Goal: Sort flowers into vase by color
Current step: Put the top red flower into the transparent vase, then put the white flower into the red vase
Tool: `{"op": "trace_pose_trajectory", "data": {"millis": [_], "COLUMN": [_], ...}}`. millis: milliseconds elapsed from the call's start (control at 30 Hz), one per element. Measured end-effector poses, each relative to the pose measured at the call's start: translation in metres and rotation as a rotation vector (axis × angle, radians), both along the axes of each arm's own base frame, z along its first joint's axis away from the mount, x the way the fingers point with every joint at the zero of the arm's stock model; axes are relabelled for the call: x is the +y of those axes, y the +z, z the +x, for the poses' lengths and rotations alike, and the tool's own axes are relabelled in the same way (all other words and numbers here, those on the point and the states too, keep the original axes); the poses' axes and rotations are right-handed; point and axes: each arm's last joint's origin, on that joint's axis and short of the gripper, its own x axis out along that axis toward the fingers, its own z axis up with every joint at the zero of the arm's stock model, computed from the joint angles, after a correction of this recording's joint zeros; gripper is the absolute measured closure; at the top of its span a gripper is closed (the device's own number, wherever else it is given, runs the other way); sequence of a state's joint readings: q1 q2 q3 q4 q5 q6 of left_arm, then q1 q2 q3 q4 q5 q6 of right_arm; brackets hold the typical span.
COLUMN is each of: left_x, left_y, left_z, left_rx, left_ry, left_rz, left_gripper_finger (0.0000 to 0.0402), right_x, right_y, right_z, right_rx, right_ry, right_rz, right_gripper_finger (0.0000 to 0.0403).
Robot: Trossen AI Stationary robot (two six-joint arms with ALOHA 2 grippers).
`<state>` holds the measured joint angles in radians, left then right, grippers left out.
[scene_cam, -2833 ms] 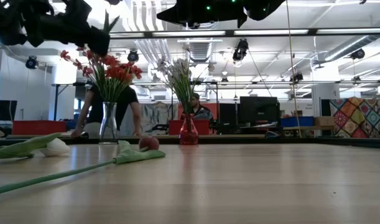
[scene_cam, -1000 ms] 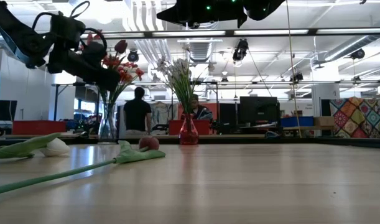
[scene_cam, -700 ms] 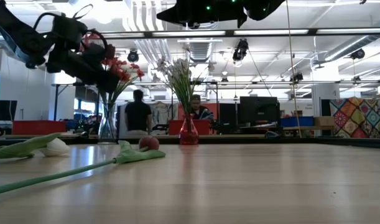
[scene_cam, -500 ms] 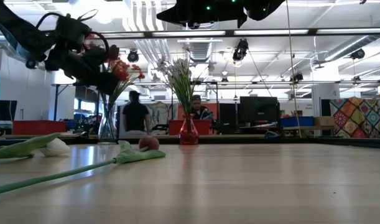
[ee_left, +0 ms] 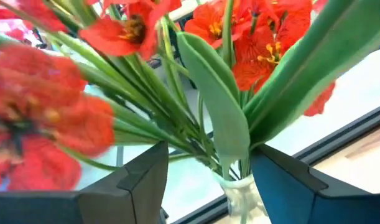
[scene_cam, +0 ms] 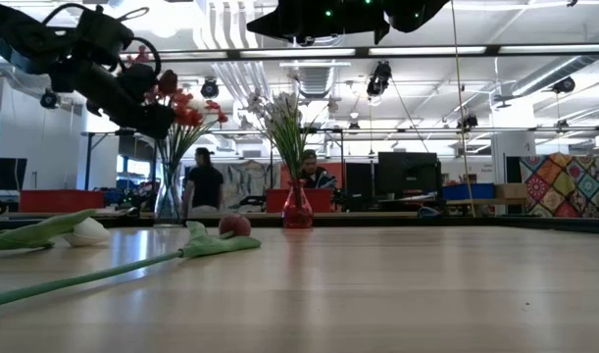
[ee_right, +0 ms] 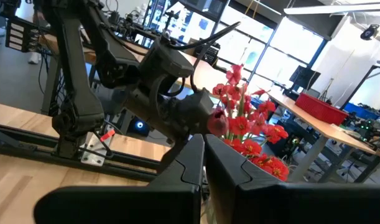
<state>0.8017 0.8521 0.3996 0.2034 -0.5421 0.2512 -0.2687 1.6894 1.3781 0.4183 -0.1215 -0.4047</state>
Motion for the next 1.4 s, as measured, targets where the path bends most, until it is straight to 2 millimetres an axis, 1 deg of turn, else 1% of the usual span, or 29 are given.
{"op": "trace_pose_trajectory", "data": {"millis": [267, 467, 933, 1067, 1200, 1400], "left_x": [-0.011, -0.022, -0.051, -0.059, -0.068, -0.08], "left_y": [0.004, 0.004, 0.006, 0.005, 0.0, -0.004], "left_z": [-0.009, -0.013, -0.007, -0.007, -0.005, 0.002], "left_rx": [-0.015, -0.011, -0.112, -0.109, -0.107, -0.151], "left_ry": [0.002, -0.029, -0.169, -0.173, -0.197, -0.264], "left_rz": [-0.02, -0.053, -0.107, -0.123, -0.171, -0.23], "left_gripper_finger": [0.0193, 0.0193, 0.0193, 0.0193, 0.0193, 0.0193], "right_x": [0.0, -0.001, -0.003, -0.003, -0.003, -0.001], "right_y": [0.0, -0.002, -0.008, -0.011, -0.023, -0.044], "right_z": [0.0, 0.0, -0.001, -0.001, -0.003, -0.008], "right_rx": [-0.001, 0.021, 0.082, 0.11, 0.133, 0.143], "right_ry": [0.0, -0.026, -0.048, -0.047, -0.044, -0.04], "right_rz": [-0.001, -0.02, -0.004, 0.003, -0.007, 0.032], "right_gripper_finger": [0.0394, 0.0394, 0.0394, 0.0394, 0.0394, 0.0394]}}
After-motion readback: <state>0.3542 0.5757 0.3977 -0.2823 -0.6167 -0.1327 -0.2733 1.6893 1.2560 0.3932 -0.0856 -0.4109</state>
